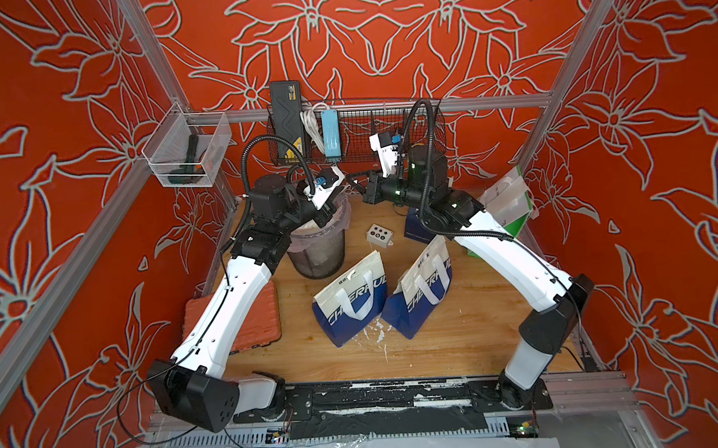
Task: Shred takeout receipts and throw away
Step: Shred the takeout receipt.
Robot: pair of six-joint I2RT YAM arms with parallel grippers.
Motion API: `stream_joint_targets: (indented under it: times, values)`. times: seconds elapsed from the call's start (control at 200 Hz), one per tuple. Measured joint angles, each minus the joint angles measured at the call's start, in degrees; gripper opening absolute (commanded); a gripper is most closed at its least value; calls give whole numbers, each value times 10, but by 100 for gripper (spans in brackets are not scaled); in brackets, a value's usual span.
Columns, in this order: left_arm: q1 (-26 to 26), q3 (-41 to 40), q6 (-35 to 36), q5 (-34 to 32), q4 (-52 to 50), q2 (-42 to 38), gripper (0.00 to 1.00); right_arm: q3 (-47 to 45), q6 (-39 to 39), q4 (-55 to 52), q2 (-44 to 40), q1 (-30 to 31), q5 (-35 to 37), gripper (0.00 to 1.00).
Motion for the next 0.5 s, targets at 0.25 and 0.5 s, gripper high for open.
stream_joint_targets:
  times: [0.25,0.5]
  values:
    - [0,7,0,7,-14,0,0,0,-76,-29,0,-9,-26,32]
    - [3,13,0,41,-29,0,0,0,-164,-65,0,-54,-126,48]
